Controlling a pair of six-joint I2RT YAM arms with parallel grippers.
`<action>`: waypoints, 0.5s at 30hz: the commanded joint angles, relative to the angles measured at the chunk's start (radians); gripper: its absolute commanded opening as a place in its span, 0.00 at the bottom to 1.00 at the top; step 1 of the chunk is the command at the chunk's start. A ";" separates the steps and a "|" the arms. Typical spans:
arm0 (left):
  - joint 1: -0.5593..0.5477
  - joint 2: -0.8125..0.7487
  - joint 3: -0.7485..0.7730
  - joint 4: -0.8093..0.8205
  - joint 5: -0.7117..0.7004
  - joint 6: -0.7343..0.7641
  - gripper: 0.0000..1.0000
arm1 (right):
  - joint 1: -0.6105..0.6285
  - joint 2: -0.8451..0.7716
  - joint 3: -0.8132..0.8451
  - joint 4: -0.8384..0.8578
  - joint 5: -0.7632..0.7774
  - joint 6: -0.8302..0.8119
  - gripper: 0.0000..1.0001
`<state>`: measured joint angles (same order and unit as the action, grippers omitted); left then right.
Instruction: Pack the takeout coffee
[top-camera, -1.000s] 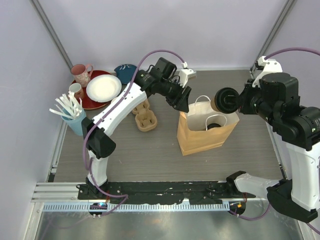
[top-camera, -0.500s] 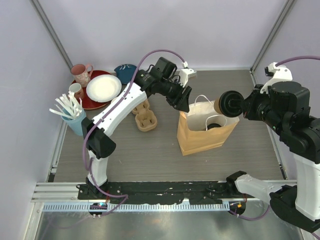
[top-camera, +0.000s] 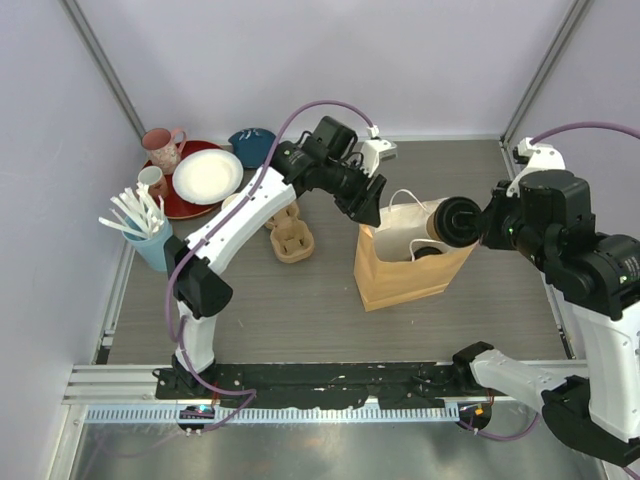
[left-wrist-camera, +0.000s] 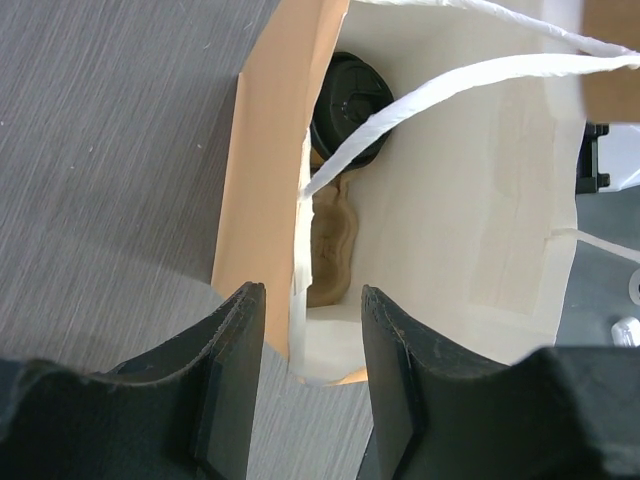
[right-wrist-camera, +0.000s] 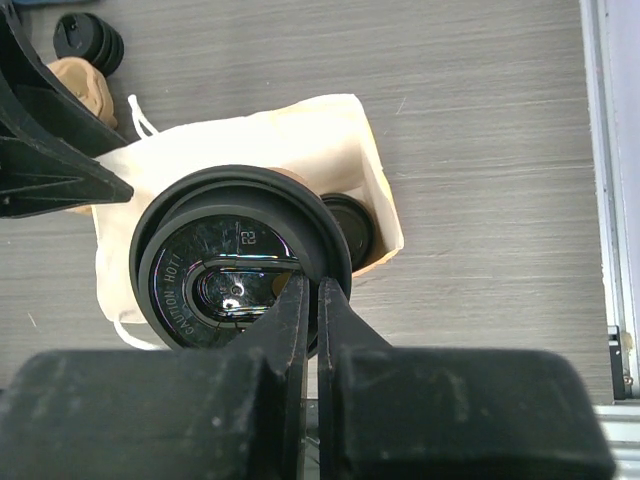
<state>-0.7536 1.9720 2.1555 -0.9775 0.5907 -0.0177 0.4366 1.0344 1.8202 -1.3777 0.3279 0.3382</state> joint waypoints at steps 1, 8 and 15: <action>-0.015 -0.050 0.024 0.011 -0.009 0.013 0.47 | 0.002 0.019 -0.044 -0.115 -0.081 -0.030 0.01; -0.016 -0.055 0.014 0.010 -0.040 0.051 0.37 | 0.001 0.035 -0.114 -0.021 -0.199 -0.087 0.01; -0.015 -0.062 0.014 0.008 -0.045 0.061 0.27 | 0.001 0.095 -0.111 0.015 -0.260 -0.157 0.01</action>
<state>-0.7658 1.9717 2.1555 -0.9787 0.5518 0.0227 0.4366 1.1130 1.6997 -1.3769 0.1287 0.2451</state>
